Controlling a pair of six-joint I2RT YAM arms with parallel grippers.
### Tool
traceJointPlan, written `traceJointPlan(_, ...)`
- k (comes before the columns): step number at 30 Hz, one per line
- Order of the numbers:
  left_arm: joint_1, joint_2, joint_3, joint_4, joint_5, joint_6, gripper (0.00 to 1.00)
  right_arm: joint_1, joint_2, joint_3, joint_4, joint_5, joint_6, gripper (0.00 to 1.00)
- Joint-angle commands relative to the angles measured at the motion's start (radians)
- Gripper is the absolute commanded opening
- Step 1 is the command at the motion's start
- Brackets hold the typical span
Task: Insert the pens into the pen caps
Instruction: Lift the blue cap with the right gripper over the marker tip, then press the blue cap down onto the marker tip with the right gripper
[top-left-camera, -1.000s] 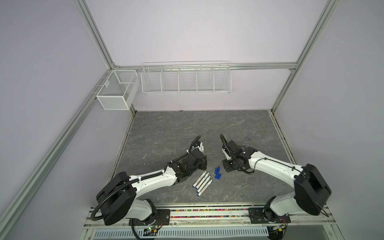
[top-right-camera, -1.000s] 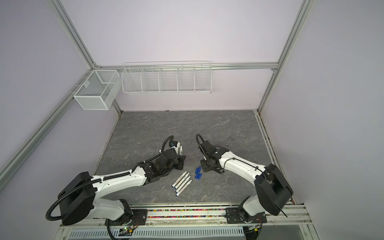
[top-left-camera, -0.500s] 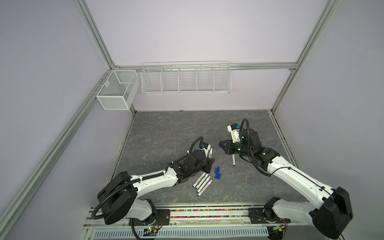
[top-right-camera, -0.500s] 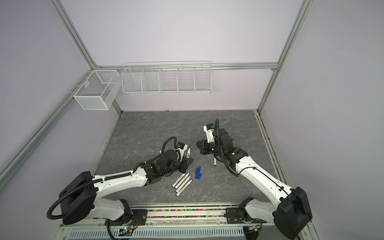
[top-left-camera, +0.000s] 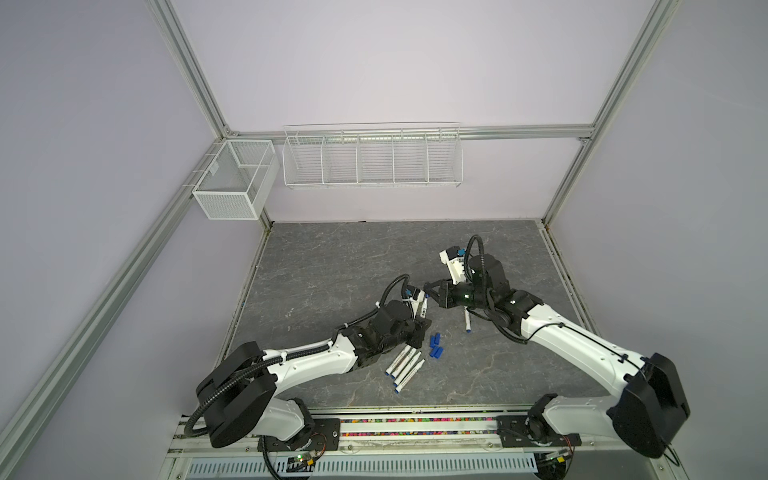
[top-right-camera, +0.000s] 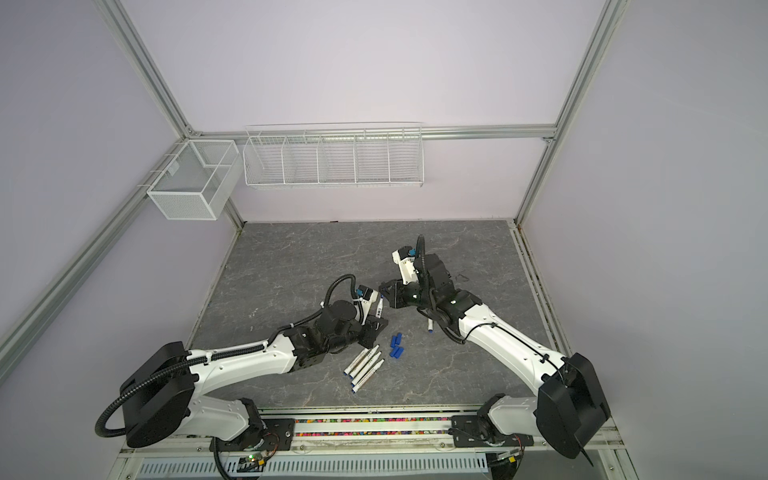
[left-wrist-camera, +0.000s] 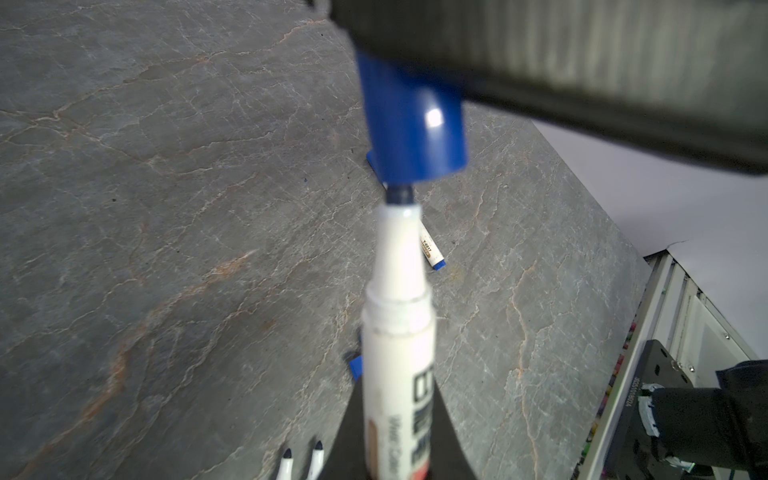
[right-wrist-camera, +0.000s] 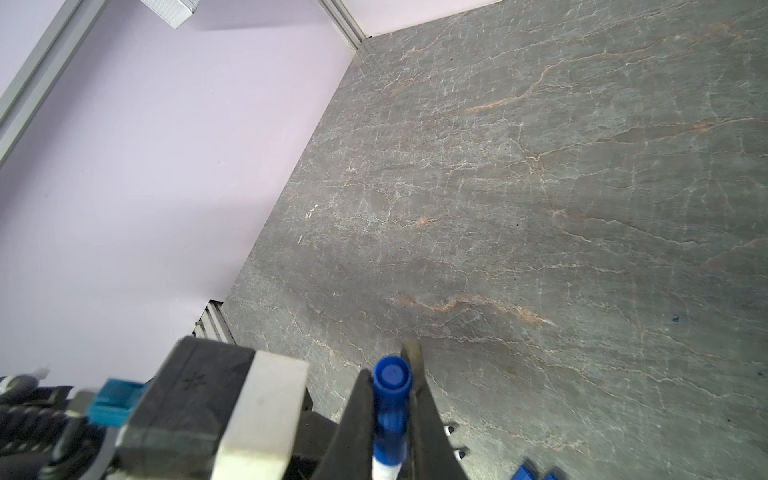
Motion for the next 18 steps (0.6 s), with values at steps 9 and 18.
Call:
traceJointPlan(9,-0.005,0.011,0.031,0.013,0.007,0.017,0.00,0.011,0.019,0.022,0.018,-0.035,-0.006,0.12)
traceJointPlan(18,-0.004,-0.005,0.018,0.017,-0.015,0.005,0.00,0.018,-0.024,0.001,-0.059,-0.136,-0.050,0.12)
